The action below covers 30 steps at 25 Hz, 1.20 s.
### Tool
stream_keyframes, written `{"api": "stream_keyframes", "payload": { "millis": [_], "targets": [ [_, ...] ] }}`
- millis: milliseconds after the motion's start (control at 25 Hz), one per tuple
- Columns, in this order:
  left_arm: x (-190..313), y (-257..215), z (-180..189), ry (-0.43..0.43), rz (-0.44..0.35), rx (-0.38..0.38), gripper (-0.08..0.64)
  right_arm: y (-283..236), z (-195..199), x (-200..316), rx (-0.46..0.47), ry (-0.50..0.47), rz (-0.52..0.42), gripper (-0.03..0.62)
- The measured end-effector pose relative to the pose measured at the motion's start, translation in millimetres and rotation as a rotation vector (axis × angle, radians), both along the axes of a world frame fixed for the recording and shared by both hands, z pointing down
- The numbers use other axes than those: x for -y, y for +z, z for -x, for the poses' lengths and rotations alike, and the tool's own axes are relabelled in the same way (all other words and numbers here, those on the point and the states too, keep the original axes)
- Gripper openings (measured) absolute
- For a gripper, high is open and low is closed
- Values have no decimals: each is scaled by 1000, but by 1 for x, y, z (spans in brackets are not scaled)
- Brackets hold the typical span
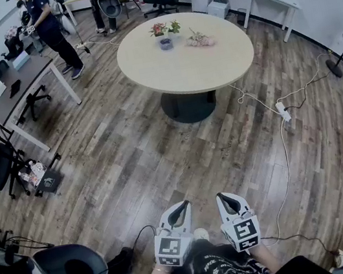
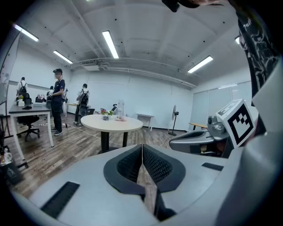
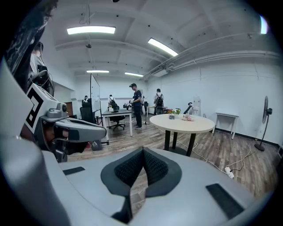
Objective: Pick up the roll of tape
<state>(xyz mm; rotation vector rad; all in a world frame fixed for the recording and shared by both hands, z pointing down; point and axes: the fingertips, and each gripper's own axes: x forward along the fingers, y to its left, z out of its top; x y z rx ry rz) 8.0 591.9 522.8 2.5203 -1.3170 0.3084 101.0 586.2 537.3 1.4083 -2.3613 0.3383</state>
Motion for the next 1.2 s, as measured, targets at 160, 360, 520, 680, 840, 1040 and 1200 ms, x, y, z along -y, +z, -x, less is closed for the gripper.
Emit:
{"api": "stream_keyframes", "payload": {
  "millis": [160,360,520,680,840,1040,1200],
  "targets": [
    [2,-3,6,4,2,-1,23,-4,3,3,-2,12,1,6],
    [10,0,12,8,1,1,23,1,4,11,18,32,-2,6],
    [22,-2,22,18,5,-13,23,-1,5,26,82,109,4,9],
    [39,-10,38,37,-4,-49,63,-10,25,42,141,93,9,254],
    [53,-11,54,60,-9,-77,273,-12,42,51,118,86,-8,315],
    [66,-10,68,79,-16,-75,287,-8,53,62,102,100,-8,328],
    [75,-3,74,105,-5,-62,287,-3,59,70,105,124,-3,327]
  ]
}}
